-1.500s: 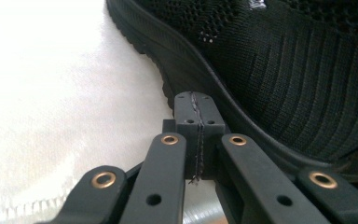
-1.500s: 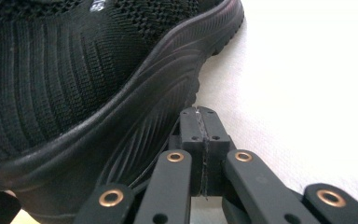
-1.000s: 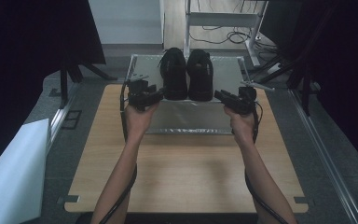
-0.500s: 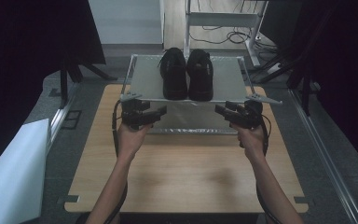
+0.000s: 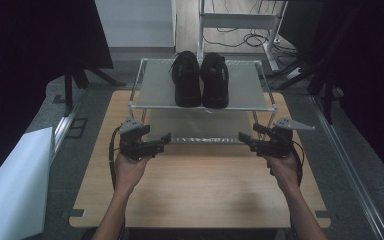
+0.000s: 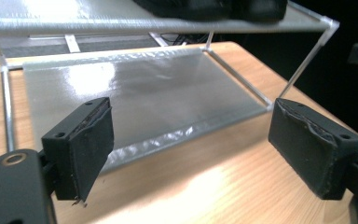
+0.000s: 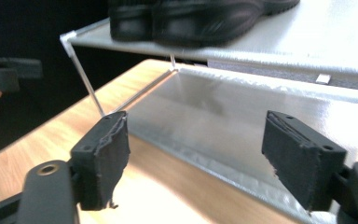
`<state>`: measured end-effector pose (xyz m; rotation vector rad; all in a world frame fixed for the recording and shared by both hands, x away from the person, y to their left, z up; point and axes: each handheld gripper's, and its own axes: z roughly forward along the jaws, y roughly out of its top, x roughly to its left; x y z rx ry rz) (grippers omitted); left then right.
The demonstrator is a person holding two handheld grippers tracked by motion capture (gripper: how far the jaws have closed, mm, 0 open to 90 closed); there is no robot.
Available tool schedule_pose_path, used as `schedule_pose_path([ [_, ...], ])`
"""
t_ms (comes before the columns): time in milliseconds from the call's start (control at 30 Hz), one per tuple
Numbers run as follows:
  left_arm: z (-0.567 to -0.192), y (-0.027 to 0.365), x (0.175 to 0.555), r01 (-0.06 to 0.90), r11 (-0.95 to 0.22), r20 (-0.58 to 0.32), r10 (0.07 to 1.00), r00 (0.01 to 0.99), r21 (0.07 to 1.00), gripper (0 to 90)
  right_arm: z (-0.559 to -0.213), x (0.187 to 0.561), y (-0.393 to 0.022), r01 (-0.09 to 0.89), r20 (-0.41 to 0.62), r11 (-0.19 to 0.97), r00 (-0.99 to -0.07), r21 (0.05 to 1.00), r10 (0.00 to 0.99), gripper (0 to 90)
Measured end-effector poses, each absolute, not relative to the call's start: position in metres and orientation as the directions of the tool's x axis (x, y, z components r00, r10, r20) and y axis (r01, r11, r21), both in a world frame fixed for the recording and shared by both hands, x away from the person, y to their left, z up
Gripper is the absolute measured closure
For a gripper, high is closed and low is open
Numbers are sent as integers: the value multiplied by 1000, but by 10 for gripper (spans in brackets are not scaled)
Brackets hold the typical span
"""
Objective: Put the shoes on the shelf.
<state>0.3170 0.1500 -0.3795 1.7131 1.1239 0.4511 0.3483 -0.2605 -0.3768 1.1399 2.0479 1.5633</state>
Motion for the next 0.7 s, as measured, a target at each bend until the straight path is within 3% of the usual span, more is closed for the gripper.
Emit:
schedule_pose_path([
  [133, -390, 150, 303, 464, -129, -137, 857, 497, 877, 85, -386, 336, -266, 385, 160, 135, -641, 913, 751, 172],
  [467, -431, 151, 281, 482, -168, -116, 856, 504, 860, 7, -424, 313, -273, 409, 114, 236, -668, 882, 735, 120],
  [700, -474, 145, 274, 524, -248, -69, 856, 512, 815, 0, -462, 310, -265, 459, 107, 316, -688, 830, 718, 2],
])
